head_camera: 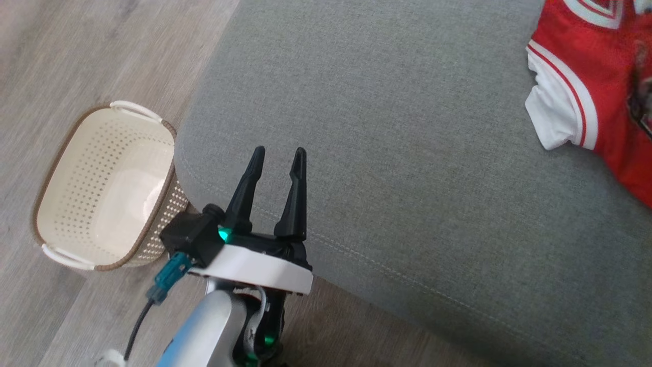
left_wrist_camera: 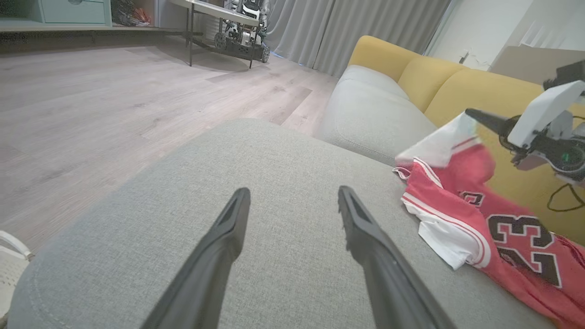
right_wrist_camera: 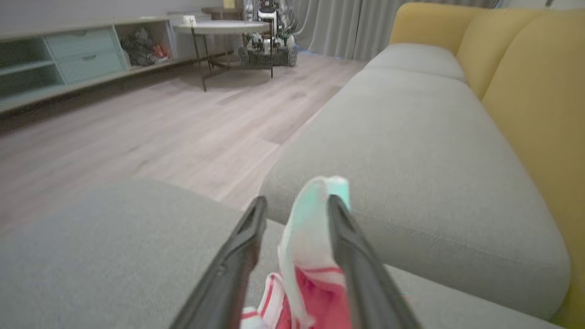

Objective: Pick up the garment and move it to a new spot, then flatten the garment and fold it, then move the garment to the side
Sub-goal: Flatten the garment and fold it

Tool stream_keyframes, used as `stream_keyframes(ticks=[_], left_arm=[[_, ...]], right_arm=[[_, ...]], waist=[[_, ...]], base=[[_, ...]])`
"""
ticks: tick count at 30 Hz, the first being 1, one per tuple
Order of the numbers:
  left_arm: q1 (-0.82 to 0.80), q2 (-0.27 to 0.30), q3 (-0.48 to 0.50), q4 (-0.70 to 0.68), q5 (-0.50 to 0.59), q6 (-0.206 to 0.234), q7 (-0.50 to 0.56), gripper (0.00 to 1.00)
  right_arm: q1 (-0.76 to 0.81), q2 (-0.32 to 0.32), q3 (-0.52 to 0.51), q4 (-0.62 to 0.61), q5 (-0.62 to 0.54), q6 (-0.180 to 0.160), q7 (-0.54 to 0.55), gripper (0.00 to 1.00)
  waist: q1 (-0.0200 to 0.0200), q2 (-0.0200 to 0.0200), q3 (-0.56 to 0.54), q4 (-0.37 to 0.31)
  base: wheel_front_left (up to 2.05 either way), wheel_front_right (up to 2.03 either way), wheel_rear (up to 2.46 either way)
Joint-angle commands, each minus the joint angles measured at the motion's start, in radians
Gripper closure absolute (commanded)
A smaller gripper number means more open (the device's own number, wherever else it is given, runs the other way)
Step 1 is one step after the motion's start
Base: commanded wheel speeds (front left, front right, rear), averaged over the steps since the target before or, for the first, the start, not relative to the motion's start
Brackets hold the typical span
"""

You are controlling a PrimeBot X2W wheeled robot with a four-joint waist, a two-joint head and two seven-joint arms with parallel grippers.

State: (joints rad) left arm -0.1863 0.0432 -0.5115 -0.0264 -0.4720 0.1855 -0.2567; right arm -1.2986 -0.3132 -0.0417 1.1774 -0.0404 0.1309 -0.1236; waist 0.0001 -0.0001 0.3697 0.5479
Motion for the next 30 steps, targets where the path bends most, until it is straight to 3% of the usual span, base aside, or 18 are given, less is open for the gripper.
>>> stream_keyframes(ticks=[1, 9, 17, 22, 29, 30], left_arm=[[-0.029, 0.007, 0.024, -0.033, -0.006, 0.004, -0.005, 0.0], [-0.045, 0.007, 0.045, -0.011, 0.02, -0.006, -0.005, 0.0], [-0.031, 0.007, 0.114, 0.009, 0.068, -0.024, -0.005, 0.0], [-0.016, 0.007, 0.163, 0.014, 0.09, -0.037, -0.005, 0.0], [-0.001, 0.007, 0.214, 0.021, 0.111, -0.052, -0.005, 0.0], [-0.001, 0.007, 0.214, 0.021, 0.111, -0.052, -0.005, 0.0]], right_arm=[[-0.025, 0.024, -0.005, -0.027, -0.012, 0.0, -0.01, 0.0], [0.019, 0.086, -0.041, 0.047, -0.052, 0.0, -0.081, 0.0], [0.087, 0.196, 0.032, 0.006, 0.055, 0.0, -0.135, 0.0], [0.221, 0.224, 0.172, -0.19, 0.195, 0.0, -0.138, 0.0], [0.534, 0.15, 0.313, -0.558, 0.381, 0.0, -0.138, 0.0], [0.534, 0.15, 0.313, -0.558, 0.381, 0.0, -0.138, 0.0]], waist=[[-0.0001, 0.0001, -0.001, 0.0], [-0.0001, 0.0001, -0.053, -0.054], [-0.0001, 0.0001, -0.16, -0.169], [-0.0001, 0.0001, -0.21, -0.247], [-0.0001, 0.0001, -0.267, -0.336], [-0.0001, 0.0001, -0.267, -0.336]], base=[[0.0, 0.0, 0.0], [0.0, 0.0, 0.0], [0.0, 0.0, 0.0], [0.0, 0.0, 0.0], [0.0, 0.0, 0.0], [0.0, 0.0, 0.0]])
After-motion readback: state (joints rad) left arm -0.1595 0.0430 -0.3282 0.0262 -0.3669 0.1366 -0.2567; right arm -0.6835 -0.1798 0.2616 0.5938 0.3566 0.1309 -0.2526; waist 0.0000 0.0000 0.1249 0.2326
